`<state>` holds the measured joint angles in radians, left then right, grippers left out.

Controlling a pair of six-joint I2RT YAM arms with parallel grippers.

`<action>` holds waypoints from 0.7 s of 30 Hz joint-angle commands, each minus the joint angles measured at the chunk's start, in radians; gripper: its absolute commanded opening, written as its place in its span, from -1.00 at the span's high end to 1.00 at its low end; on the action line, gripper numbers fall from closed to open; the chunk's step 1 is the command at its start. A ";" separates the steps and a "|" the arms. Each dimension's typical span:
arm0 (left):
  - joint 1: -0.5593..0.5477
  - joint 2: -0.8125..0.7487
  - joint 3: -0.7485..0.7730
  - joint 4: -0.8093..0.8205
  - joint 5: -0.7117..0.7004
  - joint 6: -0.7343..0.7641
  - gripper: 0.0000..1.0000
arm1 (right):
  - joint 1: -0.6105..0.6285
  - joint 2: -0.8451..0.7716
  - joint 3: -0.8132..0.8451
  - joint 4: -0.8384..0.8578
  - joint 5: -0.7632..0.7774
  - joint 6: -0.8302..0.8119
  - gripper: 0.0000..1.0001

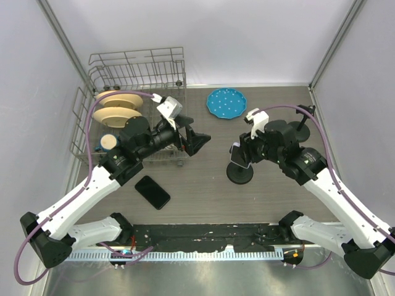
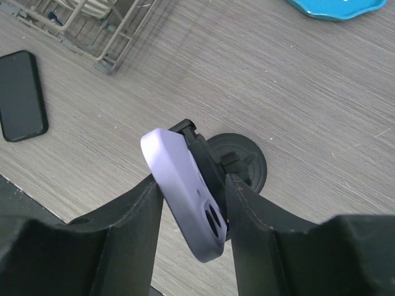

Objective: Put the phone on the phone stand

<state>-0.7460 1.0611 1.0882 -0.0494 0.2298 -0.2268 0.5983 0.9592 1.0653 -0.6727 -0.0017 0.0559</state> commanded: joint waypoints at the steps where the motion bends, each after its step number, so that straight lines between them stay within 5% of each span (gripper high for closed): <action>1: 0.002 -0.023 0.024 0.039 -0.001 -0.003 -0.97 | 0.003 0.013 0.059 -0.053 -0.044 -0.051 0.05; 7: 0.004 -0.016 0.019 0.045 0.017 -0.008 -0.97 | 0.005 0.033 0.065 -0.038 -0.052 -0.097 0.31; 10: 0.002 -0.007 0.018 0.043 0.016 -0.011 -0.97 | 0.005 0.059 0.064 -0.034 -0.038 -0.106 0.68; 11: 0.002 -0.006 0.018 0.045 0.019 -0.017 -0.97 | 0.003 0.067 0.068 -0.037 -0.015 -0.100 0.98; 17: 0.002 0.007 0.016 0.045 0.022 -0.028 -0.97 | -0.005 0.020 0.048 -0.019 0.276 -0.137 0.99; 21: -0.004 0.007 0.009 0.074 0.037 -0.052 -0.96 | -0.144 0.053 0.148 -0.076 0.237 -0.171 0.99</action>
<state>-0.7460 1.0687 1.0882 -0.0486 0.2401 -0.2501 0.5674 1.0050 1.1156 -0.7219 0.1452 -0.0566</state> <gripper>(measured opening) 0.984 0.206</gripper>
